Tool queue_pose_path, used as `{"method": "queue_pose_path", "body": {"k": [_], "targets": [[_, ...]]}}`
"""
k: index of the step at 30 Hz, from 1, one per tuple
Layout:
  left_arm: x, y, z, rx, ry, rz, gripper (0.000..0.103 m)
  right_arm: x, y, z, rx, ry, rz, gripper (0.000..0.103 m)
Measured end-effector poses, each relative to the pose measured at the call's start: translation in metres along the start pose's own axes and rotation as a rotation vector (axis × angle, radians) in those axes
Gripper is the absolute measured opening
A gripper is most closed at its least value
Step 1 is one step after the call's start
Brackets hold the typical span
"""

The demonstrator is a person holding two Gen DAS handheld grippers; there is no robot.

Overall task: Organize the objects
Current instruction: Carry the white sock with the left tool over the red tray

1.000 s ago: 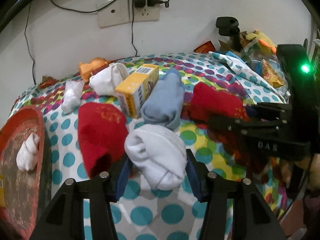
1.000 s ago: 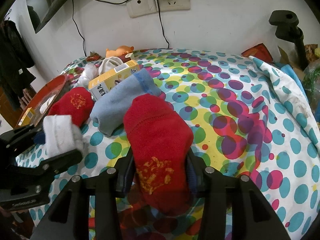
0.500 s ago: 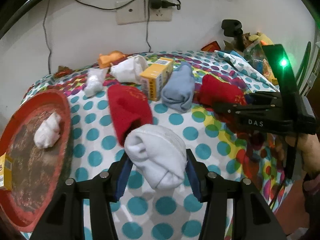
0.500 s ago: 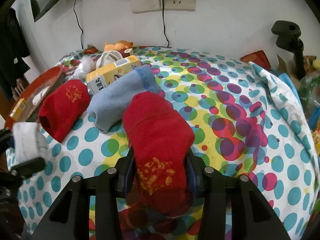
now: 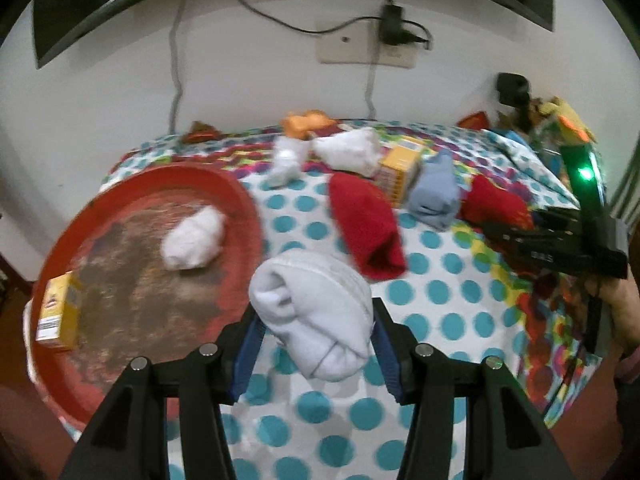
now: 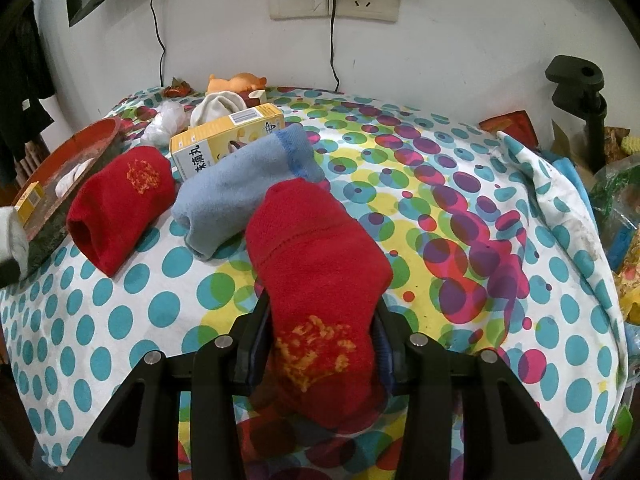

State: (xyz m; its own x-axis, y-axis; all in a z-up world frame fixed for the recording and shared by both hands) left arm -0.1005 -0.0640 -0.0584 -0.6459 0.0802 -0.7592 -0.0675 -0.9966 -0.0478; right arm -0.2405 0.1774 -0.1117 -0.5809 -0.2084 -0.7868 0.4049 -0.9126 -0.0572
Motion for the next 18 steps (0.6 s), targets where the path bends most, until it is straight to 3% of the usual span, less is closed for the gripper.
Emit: {"method": "queue_pose_path", "body": {"k": [18], "targets": [[-0.022,0.074,-0.003,-0.096,-0.014,0.144,0.052,0.000,0.000,0.001,0.000,0.000,-0.001,0.042]]}}
Point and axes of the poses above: each gripper's, at about its wrist camera, not at the fingertips, and x roughly the way its jaws point, y to its left, z to its top, the point moved 1 cm from there along x, roughly the way its jaws point, and after that the axes turned 5 degrees about -z, right-handed, at the moved point
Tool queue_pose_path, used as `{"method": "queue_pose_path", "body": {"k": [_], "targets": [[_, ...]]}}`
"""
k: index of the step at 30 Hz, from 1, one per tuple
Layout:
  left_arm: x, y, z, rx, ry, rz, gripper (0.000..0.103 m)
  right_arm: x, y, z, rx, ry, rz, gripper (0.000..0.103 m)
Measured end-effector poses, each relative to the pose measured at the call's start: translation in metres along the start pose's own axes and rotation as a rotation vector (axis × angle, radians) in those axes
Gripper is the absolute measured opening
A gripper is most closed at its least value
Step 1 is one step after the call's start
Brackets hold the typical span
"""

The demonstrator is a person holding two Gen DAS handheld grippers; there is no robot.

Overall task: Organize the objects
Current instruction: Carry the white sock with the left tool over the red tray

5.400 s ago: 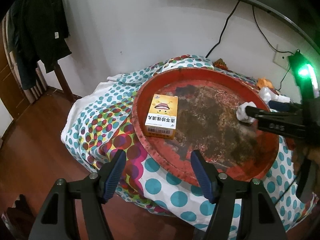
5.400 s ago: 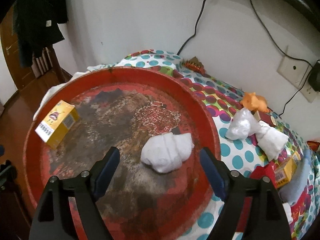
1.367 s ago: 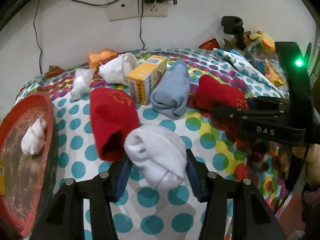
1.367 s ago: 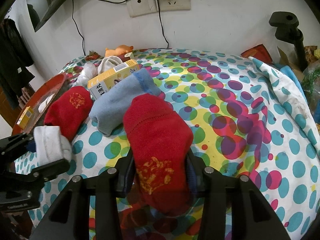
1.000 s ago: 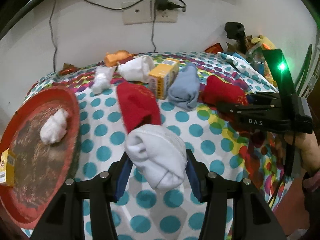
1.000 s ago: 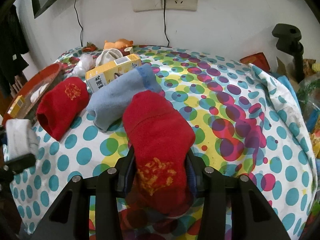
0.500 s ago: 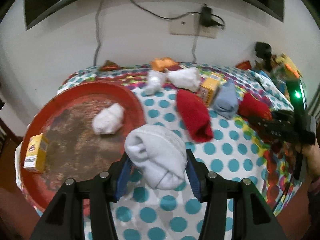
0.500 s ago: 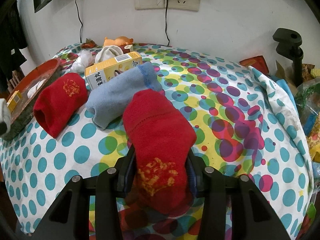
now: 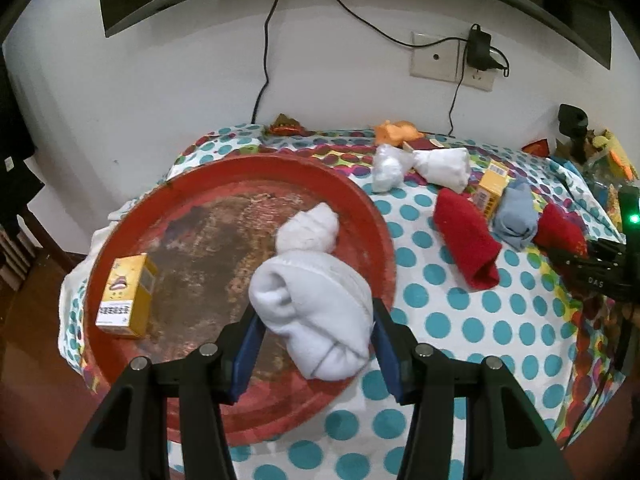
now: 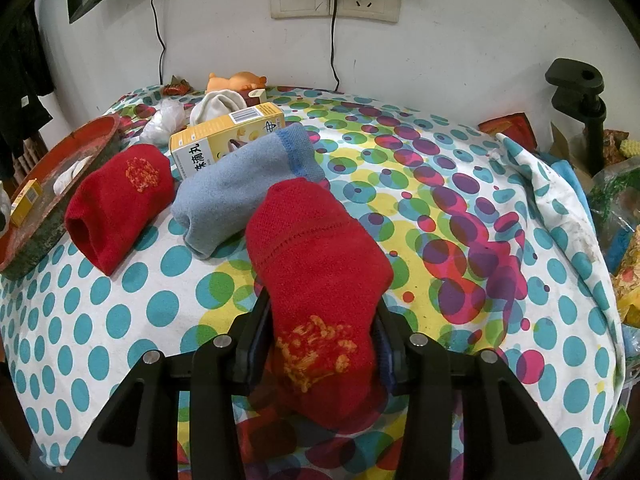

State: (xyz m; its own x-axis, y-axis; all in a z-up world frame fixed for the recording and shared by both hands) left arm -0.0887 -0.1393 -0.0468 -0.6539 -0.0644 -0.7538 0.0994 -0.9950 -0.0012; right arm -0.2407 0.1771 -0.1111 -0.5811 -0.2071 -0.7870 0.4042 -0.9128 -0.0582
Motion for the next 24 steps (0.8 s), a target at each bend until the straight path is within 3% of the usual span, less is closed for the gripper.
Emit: {"method": "queue_pose_path", "body": {"k": [24], "targets": [[0.027,0.081,-0.015,-0.130,0.071,0.143,0.052,0.000,0.001,0.000,0.000,0.000,-0.004,0.042]]}}
Point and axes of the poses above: each gripper's, at about its wrist camera, not at the fingertips, and x roughly the way its jaws point, y to its left, z to its top, the point moved 1 cm from there along x, roughly the way its jaws point, and after that the axes turned 5 degrees about -z, right-handed, at the moved point
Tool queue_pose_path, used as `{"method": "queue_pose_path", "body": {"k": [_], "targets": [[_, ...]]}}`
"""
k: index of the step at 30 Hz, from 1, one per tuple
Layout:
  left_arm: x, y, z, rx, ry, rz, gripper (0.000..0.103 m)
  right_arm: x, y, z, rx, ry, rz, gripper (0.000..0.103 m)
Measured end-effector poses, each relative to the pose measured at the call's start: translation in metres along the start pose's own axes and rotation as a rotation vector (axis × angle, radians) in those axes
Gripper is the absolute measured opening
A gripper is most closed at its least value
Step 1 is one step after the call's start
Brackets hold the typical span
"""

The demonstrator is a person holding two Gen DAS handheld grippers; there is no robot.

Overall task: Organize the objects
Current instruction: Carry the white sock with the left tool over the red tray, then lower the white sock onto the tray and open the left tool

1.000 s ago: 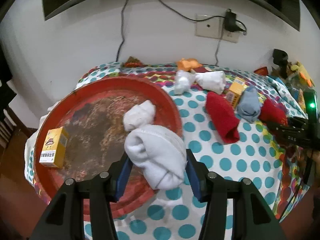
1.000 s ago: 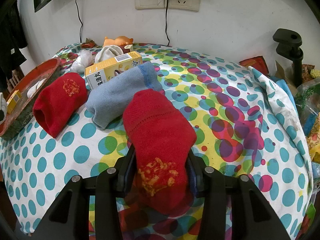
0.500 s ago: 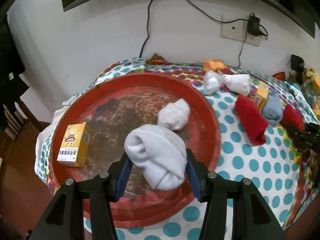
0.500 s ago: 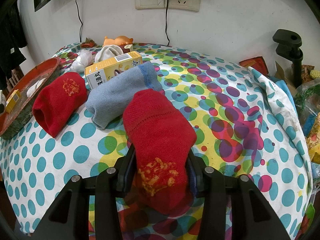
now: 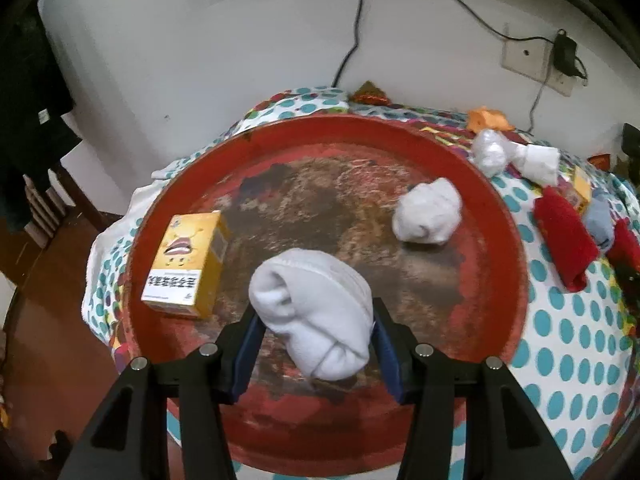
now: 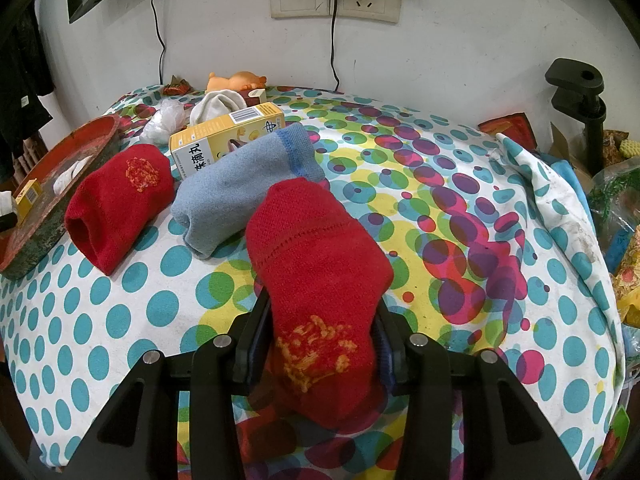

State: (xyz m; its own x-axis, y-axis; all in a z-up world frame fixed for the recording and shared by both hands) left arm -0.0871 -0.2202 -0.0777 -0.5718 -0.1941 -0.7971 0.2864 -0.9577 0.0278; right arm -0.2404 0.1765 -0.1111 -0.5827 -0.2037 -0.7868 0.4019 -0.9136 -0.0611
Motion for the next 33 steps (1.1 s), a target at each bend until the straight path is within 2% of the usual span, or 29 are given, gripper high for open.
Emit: {"method": "queue_pose_path", "body": {"k": [8,23,33], "targets": [[0.009,0.024,0.000,-0.042,0.018,0.033,0.052,0.000,0.000,0.000,0.000,0.000,-0.001,0.042],[0.022,0.053,0.000,-0.056,0.032,0.087,0.052,0.000,-0.001,0.001,0.003,0.002,-0.006,0.045],[0.021,0.049,0.001,-0.030,0.023,0.083,0.054,0.000,-0.001,0.002,0.001,0.002,-0.007,0.046]]}}
Point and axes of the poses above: each gripper's, at about its wrist camera, not at the fingertips, and x roughly the way its jaws point, y to its left, z to its top, the point moved 1 cm from there along x, roughly the way its jaws point, and after that the axes turned 5 degrees about -z, right-handed, at the moved point
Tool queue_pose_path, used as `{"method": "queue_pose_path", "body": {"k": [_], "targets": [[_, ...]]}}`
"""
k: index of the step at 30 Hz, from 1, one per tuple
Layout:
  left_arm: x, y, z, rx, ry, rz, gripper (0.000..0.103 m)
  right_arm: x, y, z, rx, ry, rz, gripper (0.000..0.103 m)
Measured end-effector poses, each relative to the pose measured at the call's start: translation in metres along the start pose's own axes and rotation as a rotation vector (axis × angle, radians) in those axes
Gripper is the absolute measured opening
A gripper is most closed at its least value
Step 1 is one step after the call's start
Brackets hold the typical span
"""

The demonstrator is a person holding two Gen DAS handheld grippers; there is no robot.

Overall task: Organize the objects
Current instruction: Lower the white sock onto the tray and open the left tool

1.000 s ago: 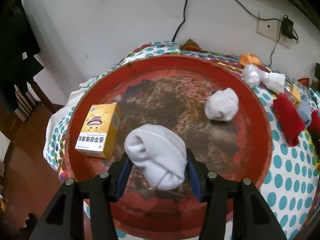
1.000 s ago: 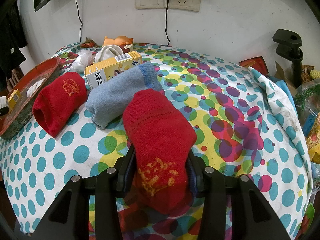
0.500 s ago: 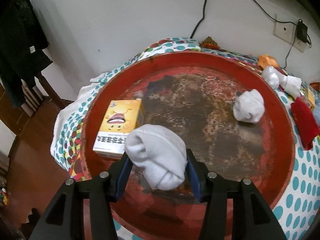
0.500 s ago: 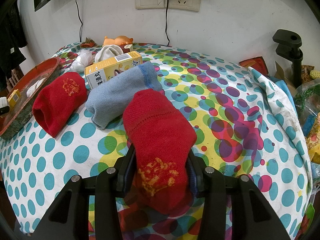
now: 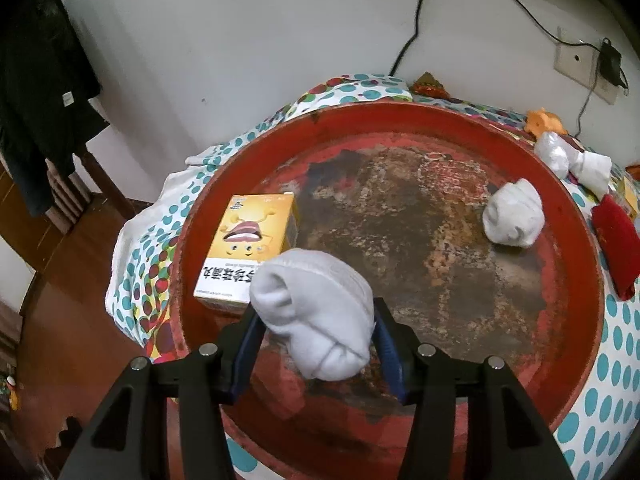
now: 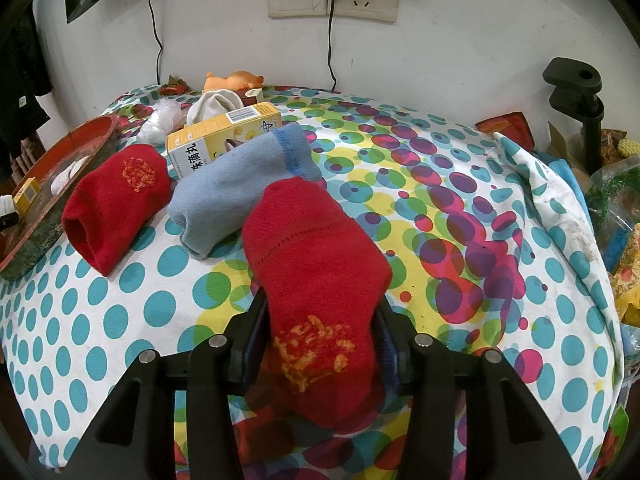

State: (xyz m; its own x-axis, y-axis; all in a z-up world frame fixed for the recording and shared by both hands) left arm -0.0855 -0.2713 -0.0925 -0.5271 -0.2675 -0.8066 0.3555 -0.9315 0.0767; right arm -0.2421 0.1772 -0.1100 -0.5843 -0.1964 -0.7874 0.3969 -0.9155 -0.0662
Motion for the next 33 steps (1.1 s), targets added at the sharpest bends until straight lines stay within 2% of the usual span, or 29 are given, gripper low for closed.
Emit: {"method": "queue_pose_path", "body": {"k": [6,12,16,19,24,29,33], "targets": [[-0.001,-0.006,-0.001,0.033,0.000,0.046,0.055,0.000,-0.002,0.000,0.002,0.001,-0.006,0.048],[-0.014,-0.005,-0.002,0.039,-0.032,0.010,0.056,0.000,-0.003,0.000,0.001,0.001,-0.005,0.048],[-0.029,-0.002,-0.005,0.043,-0.065,-0.052,0.063,0.000,-0.002,0.000,0.001,0.001,-0.006,0.048],[-0.041,0.002,-0.009,0.029,-0.093,-0.084,0.064,0.000,-0.003,0.000,0.001,0.002,-0.007,0.048],[-0.057,0.007,-0.023,0.020,-0.113,-0.092,0.064,0.000,-0.002,0.001,0.001,0.002,-0.007,0.049],[-0.072,0.018,-0.045,-0.044,-0.143,-0.084,0.064,0.000,-0.001,0.001,0.000,0.002,-0.008,0.049],[-0.081,0.019,-0.062,-0.042,-0.160,-0.087,0.064,0.000,-0.001,0.001,-0.001,0.002,-0.009,0.049]]}}
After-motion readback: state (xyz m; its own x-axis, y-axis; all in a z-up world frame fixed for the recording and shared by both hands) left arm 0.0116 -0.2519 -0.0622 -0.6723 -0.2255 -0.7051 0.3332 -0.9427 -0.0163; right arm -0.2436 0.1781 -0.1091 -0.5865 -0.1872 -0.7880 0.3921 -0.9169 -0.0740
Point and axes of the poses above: each gripper's, at about its wrist camera, not at the fingertips, and x roughly the way its jaws point, y to its left, z to its top, the point moved 1 cm from there along x, roughly the way its jaws point, and after that the axes turned 5 degrees about -z, right-handed, at the moved point
